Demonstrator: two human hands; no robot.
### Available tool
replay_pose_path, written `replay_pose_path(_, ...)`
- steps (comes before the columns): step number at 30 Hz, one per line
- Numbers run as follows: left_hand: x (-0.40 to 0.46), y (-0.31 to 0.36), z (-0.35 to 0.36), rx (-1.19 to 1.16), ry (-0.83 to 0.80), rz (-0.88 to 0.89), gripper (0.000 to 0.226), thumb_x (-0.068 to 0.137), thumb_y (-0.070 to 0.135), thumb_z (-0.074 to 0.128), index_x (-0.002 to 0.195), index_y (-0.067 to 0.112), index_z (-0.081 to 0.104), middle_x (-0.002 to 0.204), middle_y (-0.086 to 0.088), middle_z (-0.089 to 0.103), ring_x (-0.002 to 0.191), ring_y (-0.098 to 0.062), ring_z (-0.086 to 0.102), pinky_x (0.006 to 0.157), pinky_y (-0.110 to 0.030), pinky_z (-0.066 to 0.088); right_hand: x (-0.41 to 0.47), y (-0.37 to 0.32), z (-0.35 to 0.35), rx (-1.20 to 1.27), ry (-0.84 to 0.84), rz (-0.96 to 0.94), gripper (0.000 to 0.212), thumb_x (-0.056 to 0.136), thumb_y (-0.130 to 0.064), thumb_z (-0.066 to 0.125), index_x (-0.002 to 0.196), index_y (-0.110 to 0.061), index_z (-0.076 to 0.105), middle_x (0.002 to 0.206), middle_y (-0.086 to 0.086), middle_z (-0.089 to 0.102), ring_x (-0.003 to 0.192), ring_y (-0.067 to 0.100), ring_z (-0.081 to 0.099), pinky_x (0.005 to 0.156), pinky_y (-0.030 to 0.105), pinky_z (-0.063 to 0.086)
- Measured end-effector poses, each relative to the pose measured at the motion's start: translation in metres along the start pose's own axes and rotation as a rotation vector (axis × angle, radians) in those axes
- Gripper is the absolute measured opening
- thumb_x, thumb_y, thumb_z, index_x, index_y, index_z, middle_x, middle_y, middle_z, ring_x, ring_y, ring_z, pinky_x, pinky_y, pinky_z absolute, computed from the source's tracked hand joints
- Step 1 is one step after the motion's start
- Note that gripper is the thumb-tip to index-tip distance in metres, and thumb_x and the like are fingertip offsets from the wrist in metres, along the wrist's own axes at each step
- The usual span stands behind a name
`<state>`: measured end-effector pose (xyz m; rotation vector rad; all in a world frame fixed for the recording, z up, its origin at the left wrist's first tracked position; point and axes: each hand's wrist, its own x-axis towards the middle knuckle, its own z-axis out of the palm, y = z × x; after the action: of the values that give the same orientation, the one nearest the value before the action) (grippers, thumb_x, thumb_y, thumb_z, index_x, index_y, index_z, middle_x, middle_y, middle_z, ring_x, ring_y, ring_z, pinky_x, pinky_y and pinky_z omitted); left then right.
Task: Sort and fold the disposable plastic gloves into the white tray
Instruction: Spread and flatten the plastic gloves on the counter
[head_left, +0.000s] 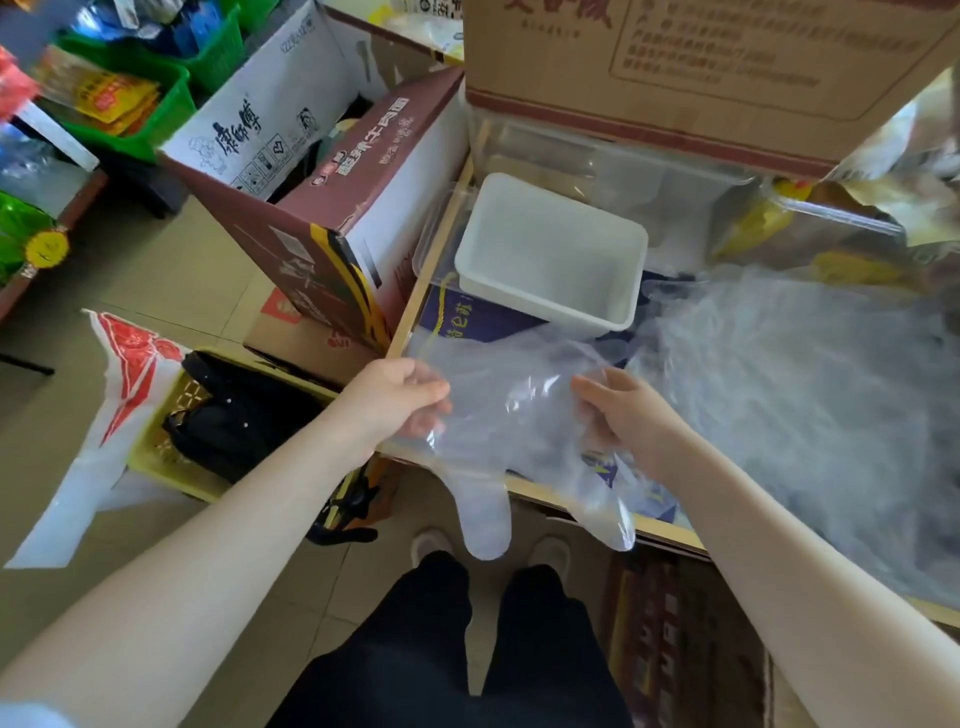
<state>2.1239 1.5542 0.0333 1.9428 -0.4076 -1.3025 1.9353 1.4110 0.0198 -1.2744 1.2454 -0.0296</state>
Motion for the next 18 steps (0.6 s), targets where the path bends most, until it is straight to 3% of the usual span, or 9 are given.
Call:
replay_pose_path(3,0.006,-0.009,-0.004,0.285,0.12,0.085,0.013,0.09,0.016,0.057,0.085,0.007,0.064,0.074,-0.003,0.069,0.053,-0.007,0.059,0.046,-0.018,0.044,0.011,0.011,0.006,-0.391,0.117,-0.088,0.014,0.088,-0.025,0.061,0.084,-0.013,0.054,0.065,-0.003,0.048,0.064,0.018,0.047,0.055,0.025,0.036)
replay_pose_path(5,0.008,-0.014,-0.009,0.45,0.14,0.13,0.015,0.09,0.019,0.056,0.083,0.008,0.063,0.071,-0.003,0.069,0.056,-0.013,0.062,0.048,-0.018,0.044,0.013,0.015,0.009,-0.524,0.213,-0.135,0.018,0.087,-0.025,0.062,0.098,-0.012,0.06,0.073,-0.003,0.052,0.077,0.021,0.051,0.063,0.027,0.037)
replay_pose_path(7,0.012,-0.018,-0.012,0.545,0.158,0.144,0.015,0.092,0.023,0.055,0.086,0.01,0.061,0.072,-0.001,0.066,0.062,-0.015,0.064,0.052,-0.023,0.05,0.011,0.018,0.014,-0.637,0.302,-0.161,0.031,0.088,-0.027,0.059,0.115,-0.011,0.056,0.093,0.004,0.058,0.092,0.026,0.055,0.072,0.03,0.041)
replay_pose_path(10,0.023,-0.026,-0.014,0.615,0.199,0.174,0.017,0.094,0.028,0.05,0.087,0.014,0.057,0.077,0.0,0.062,0.073,-0.02,0.062,0.066,-0.033,0.052,0.006,0.024,0.026,-0.972,0.445,-0.353,0.041,0.089,-0.028,0.055,0.126,-0.011,0.05,0.125,0.013,0.05,0.114,0.035,0.047,0.09,0.042,0.039)
replay_pose_path(14,0.028,-0.029,-0.008,0.535,0.194,0.17,0.017,0.097,0.028,0.045,0.09,0.015,0.052,0.077,-0.001,0.059,0.071,-0.019,0.058,0.062,-0.03,0.047,0.001,0.033,0.058,-1.153,0.336,-0.72,0.047,0.086,-0.036,0.041,0.118,-0.007,0.059,0.13,0.017,0.054,0.12,0.038,0.051,0.1,0.05,0.04)
replay_pose_path(18,0.024,-0.033,-0.001,0.208,0.154,0.058,0.018,0.099,0.023,0.041,0.097,0.01,0.053,0.065,-0.003,0.056,0.055,-0.016,0.051,0.055,-0.025,0.04,0.0,0.047,0.084,-1.355,0.158,-0.762,0.061,0.087,-0.046,0.032,0.129,-0.009,0.054,0.14,0.012,0.048,0.128,0.029,0.047,0.107,0.047,0.029)
